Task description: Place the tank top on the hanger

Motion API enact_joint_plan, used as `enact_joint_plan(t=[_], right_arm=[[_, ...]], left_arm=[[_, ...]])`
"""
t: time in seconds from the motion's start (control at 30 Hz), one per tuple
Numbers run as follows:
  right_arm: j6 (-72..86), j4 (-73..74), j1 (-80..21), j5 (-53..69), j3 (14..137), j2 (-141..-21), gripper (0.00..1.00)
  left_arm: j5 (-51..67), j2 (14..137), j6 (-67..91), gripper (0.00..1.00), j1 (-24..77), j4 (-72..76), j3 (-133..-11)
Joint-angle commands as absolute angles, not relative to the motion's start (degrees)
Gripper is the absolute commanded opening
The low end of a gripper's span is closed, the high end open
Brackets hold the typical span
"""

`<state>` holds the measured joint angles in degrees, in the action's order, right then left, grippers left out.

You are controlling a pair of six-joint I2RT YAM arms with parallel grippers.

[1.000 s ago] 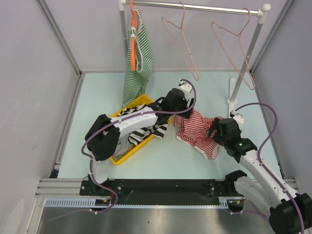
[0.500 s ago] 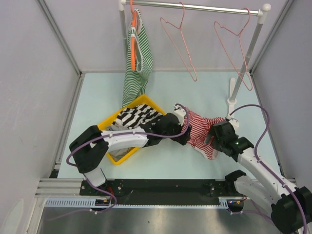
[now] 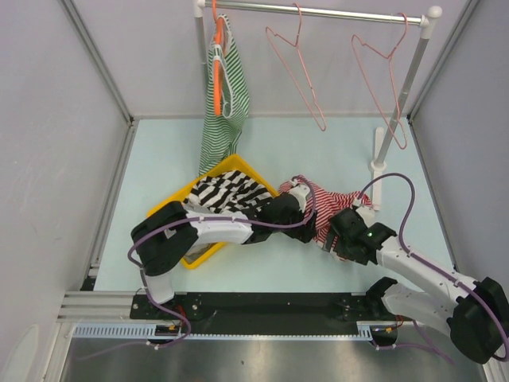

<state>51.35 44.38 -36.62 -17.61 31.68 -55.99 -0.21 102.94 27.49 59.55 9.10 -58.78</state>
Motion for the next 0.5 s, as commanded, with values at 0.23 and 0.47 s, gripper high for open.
enact_joint_plan(t=[0.23,0.47], right_arm=[[51.1,38.1,-34.2,-19.0,31.1,-57.8,0.13],[46.5,48.0,-30.6,-21.9,41.0,-51.9,0.0]], left_arm=[[-2.6,104.7,22.9,0.09,53.5,11.5,-66.4],[-1.1,100.5,17.6,0.0,49.6,5.6,-73.4]])
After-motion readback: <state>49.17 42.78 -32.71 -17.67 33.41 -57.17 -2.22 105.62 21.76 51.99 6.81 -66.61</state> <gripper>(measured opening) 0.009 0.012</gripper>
